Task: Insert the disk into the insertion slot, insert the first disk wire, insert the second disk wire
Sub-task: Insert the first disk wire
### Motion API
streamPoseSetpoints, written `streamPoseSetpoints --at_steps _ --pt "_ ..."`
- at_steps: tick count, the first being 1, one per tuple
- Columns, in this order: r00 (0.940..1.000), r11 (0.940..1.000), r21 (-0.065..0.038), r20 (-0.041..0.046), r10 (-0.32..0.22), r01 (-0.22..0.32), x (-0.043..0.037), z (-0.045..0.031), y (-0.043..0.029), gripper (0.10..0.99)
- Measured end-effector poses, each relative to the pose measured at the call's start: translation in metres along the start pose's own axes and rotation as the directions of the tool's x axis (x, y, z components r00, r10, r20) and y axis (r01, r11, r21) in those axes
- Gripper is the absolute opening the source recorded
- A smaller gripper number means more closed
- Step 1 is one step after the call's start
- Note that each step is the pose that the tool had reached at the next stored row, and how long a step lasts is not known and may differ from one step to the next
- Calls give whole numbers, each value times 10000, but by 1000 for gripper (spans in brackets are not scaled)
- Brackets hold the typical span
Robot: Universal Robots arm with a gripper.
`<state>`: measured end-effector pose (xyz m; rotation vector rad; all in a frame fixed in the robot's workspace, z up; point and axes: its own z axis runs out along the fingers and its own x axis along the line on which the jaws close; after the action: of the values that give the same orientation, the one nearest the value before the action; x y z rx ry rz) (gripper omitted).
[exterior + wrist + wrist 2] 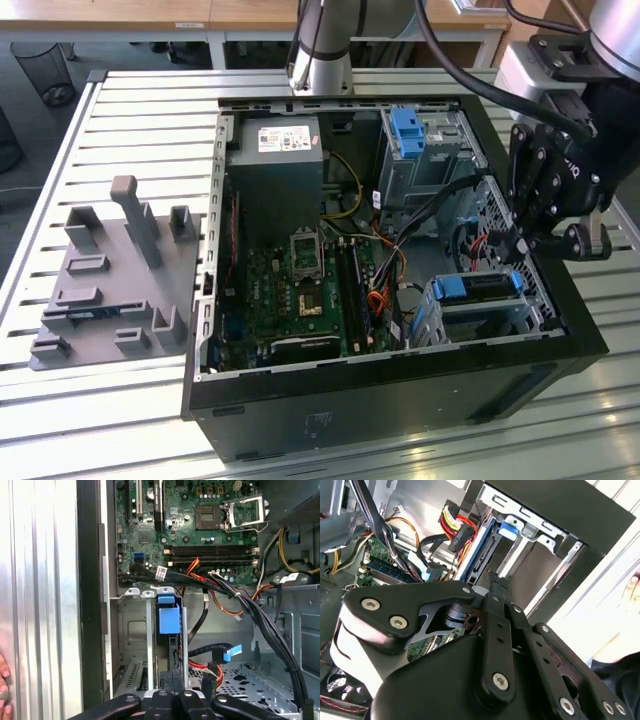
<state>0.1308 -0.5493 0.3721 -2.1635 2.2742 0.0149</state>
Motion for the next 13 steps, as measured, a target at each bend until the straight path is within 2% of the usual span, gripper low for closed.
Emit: streamPoseSetpoints --at_steps 13 --pt "9954 9954 7 3 954 -954 -56 36 -9 106"
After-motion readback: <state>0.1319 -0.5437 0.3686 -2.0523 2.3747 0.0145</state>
